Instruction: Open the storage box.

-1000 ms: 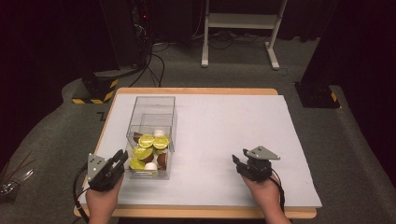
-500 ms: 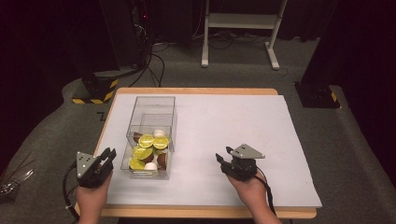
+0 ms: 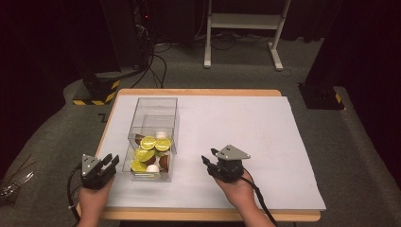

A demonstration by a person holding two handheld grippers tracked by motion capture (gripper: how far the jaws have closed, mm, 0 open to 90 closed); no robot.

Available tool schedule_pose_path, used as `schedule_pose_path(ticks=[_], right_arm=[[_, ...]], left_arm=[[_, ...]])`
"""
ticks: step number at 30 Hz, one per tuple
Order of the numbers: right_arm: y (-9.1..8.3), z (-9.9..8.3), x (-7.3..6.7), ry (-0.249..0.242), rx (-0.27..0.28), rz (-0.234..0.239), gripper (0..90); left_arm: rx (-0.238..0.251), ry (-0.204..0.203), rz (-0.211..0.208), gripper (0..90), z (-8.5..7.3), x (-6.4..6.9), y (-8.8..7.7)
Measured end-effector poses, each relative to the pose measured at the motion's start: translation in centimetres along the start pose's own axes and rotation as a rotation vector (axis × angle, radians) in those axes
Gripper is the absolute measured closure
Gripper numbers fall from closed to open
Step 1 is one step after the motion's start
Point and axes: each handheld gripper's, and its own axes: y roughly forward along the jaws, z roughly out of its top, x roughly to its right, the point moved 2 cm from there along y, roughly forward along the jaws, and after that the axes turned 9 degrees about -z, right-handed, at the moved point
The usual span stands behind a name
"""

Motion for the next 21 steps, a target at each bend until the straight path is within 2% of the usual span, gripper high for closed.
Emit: schedule_pose_path(ticks=[1, 5, 9, 14, 15, 19, 21], right_arm=[[0.2, 0.2, -0.3, -0.004, -0.002, 0.009, 54.9], [0.8, 0.8, -1.3, -0.015, -0.002, 0.033, 55.0], [1.4, 1.6, -2.3, -0.03, 0.011, 0.054, 54.9], [2.2, 2.4, -3.4, -0.038, 0.02, 0.077, 55.3], [2.4, 2.7, -3.6, -0.051, 0.025, 0.077, 55.7], [3.1, 3.3, -4.4, -0.063, 0.028, 0.094, 56.7], [3.5, 3.7, -4.8, -0.065, 0.029, 0.107, 56.7]], left_arm=[[-0.012, 0.008, 0.002, 65.3, -0.2, -0.1, 0.0], [-0.036, -0.003, 0.011, 62.3, -0.7, -0.7, 0.4], [-0.055, -0.031, 0.012, 60.8, -0.8, -1.3, 0.6], [-0.063, -0.033, 0.009, 57.2, -0.9, -1.3, 0.7], [-0.056, -0.045, 0.008, 56.0, -0.9, -1.2, 0.8], [-0.069, -0.032, -0.001, 54.8, -1.0, -1.2, 0.8], [-0.072, -0.023, 0.01, 54.2, -1.0, -1.2, 0.8]])
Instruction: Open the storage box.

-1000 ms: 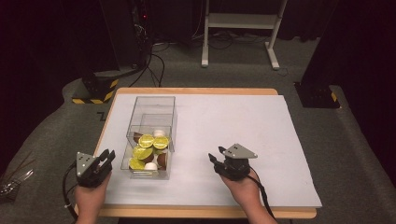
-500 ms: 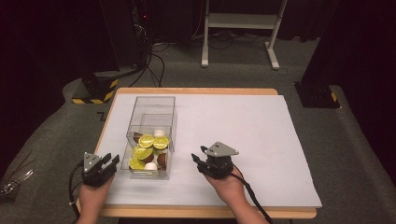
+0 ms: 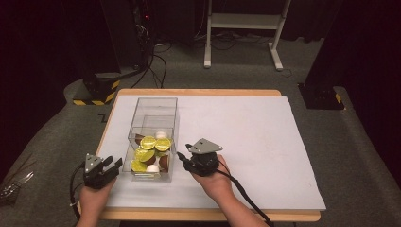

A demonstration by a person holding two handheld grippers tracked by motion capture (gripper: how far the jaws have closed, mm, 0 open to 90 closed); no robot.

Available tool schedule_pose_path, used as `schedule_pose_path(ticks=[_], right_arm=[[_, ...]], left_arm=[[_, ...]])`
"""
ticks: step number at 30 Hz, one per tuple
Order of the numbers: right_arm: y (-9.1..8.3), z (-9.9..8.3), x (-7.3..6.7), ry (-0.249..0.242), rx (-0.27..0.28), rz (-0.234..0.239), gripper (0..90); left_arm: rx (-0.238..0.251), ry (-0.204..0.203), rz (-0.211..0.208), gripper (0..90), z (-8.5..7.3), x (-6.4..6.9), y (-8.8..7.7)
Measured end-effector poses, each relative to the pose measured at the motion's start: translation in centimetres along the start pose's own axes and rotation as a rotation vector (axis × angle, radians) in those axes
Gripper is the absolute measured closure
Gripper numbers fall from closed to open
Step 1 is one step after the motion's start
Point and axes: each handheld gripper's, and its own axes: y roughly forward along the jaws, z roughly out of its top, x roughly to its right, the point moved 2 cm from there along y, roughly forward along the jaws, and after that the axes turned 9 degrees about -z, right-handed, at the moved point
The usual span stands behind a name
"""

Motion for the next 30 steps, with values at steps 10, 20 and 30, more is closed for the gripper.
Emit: schedule_pose_path(ticks=[10, 20, 30], right_arm=[[1.7, 1.5, -1.5, 0.005, -0.012, 0.05, 55.0], [2.9, 2.4, -2.8, -0.005, -0.014, 0.084, 53.9], [3.7, 3.0, -4.3, -0.029, -0.004, 0.121, 55.4]], left_arm=[[-0.007, -0.007, 0.002, 48.0, 0.1, -0.2, 0.1], [-0.005, -0.009, -0.002, 46.8, 0.1, -0.2, 0.1], [-0.011, -0.018, -0.003, 46.7, 0.1, -0.3, 0.1]])
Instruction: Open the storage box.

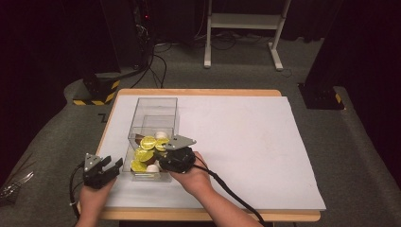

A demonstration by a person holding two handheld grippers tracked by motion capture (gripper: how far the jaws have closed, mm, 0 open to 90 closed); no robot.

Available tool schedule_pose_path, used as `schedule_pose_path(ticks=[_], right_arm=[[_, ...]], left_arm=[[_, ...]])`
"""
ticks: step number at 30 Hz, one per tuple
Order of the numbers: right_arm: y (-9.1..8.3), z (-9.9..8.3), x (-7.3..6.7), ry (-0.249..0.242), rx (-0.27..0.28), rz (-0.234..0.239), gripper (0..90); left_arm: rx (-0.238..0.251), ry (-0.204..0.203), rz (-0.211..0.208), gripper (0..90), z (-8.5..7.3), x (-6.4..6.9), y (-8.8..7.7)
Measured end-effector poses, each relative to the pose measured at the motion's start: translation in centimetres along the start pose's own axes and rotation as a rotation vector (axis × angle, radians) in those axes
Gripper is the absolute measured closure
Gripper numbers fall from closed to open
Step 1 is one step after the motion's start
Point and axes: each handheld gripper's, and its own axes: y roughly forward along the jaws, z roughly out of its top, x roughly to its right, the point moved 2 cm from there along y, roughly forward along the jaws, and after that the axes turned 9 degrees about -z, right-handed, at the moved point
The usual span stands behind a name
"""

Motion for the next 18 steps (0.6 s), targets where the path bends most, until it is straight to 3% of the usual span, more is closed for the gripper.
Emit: schedule_pose_path(ticks=[13, 18], right_arm=[[2.3, 0.5, -2.8, -0.091, -0.048, 0.052, 58.2], [2.9, 0.5, -3.3, -0.137, -0.061, 0.045, 61.4]], left_arm=[[-0.007, -0.014, -0.009, 46.5, 0.1, -0.2, -0.2], [-0.007, -0.027, -0.015, 46.5, 0.1, -0.2, -0.1]])
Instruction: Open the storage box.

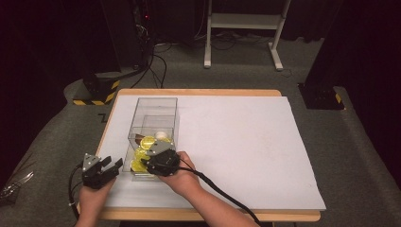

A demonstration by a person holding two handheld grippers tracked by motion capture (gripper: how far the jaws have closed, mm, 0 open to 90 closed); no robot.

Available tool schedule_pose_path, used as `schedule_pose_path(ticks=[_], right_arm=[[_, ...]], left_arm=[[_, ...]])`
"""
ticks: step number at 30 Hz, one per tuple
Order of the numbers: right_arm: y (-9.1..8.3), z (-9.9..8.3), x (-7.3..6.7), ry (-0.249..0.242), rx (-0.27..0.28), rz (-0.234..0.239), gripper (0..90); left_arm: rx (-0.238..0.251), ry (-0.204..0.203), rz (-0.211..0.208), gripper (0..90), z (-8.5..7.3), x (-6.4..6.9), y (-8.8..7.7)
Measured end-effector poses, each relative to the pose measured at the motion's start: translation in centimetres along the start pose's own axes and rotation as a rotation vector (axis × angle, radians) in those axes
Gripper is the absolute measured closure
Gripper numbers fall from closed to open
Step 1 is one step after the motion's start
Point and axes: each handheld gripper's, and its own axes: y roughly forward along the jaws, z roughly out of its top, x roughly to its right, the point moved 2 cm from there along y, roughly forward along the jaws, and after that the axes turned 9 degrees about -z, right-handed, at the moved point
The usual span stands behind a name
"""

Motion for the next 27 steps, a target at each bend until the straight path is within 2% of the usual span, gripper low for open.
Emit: schedule_pose_path(ticks=[2, 5, 11, 17, 22, 27], right_arm=[[0.2, 0.0, -0.1, -0.021, -0.006, -0.016, 61.9], [0.5, 0.0, 0.0, -0.027, -0.022, -0.032, 64.9], [0.3, 0.0, 0.7, 0.021, 0.005, -0.018, 76.5], [-0.1, -0.2, 1.1, 0.039, 0.023, -0.015, 85.7], [-0.3, -0.4, 1.4, 0.048, 0.028, -0.032, 88.6], [-0.5, -0.6, 1.8, 0.061, 0.023, -0.044, 90.0]], left_arm=[[0.002, -0.006, 0.0, 46.5, 0.0, 0.0, 0.0], [-0.001, -0.007, -0.003, 46.5, 0.0, 0.0, 0.0], [-0.003, -0.008, -0.005, 46.5, 0.0, 0.0, 0.0], [-0.005, -0.007, -0.004, 46.6, 0.0, 0.0, 0.0], [-0.011, 0.003, -0.002, 46.5, 0.0, -0.1, 0.0], [-0.002, -0.007, -0.002, 46.2, 0.0, 0.0, 0.1]])
